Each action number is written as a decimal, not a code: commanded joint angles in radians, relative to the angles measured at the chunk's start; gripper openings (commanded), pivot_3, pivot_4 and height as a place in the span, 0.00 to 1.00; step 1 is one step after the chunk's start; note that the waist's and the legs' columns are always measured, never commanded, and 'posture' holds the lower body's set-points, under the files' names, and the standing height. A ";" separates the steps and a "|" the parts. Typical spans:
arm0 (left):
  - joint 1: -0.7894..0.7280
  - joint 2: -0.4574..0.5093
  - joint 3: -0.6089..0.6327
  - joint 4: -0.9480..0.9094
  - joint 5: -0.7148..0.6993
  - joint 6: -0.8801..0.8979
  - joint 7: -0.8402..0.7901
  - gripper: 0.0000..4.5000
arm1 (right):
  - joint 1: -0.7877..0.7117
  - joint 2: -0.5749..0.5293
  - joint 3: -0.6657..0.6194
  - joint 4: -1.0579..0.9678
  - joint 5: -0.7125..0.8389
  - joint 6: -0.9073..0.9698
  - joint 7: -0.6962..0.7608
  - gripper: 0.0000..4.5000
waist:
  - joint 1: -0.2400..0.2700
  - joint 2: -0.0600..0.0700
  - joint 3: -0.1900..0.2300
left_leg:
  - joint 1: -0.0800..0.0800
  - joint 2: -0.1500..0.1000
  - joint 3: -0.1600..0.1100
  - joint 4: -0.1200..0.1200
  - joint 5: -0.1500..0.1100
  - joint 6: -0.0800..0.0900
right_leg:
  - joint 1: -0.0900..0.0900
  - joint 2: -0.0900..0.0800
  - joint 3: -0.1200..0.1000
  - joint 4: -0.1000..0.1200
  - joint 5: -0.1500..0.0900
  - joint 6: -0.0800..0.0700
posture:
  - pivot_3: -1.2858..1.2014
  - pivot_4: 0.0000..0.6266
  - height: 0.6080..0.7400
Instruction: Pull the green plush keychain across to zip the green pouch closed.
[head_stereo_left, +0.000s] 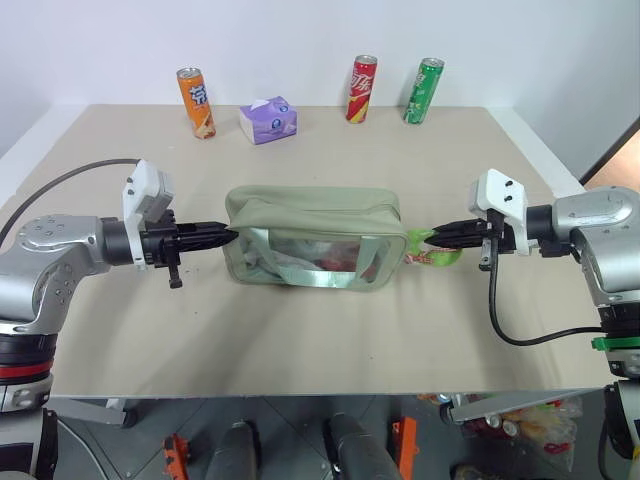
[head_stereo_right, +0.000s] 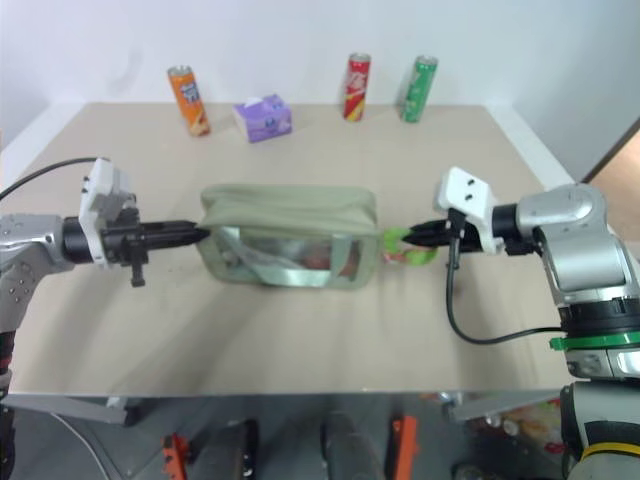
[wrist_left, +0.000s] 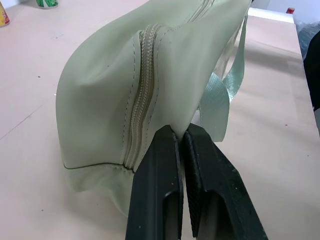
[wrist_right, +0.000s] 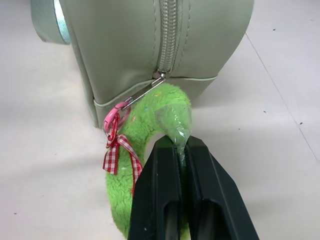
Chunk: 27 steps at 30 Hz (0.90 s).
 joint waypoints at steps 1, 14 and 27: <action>-0.002 -0.012 0.002 -0.003 -0.004 -0.002 0.012 0.00 | -0.015 -0.028 -0.047 -0.034 0.039 0.028 0.001 0.00 | 0.000 0.000 0.000 | 0.000 0.000 0.000 0.000 0.000 0.000 | 0.000 0.000 0.000 0.000 0.000 0.000 | 0.52 0.24 1.00; -0.019 -0.009 0.003 0.010 -0.003 0.005 0.015 0.00 | -0.054 -0.032 -0.070 -0.056 0.145 0.144 -0.002 0.75 | 0.000 0.000 0.000 | 0.000 0.000 0.000 0.001 0.000 0.000 | 0.000 0.000 0.000 0.000 0.000 0.000 | 0.52 0.24 1.00; 0.016 0.072 0.092 -0.039 -0.118 0.136 -0.012 0.71 | -0.117 -0.039 -0.132 -0.028 0.218 0.179 -0.008 1.00 | -0.004 0.000 0.000 | -0.002 0.000 0.001 -0.002 0.000 0.000 | -0.003 0.000 0.000 0.000 0.000 0.000 | 0.52 0.24 1.00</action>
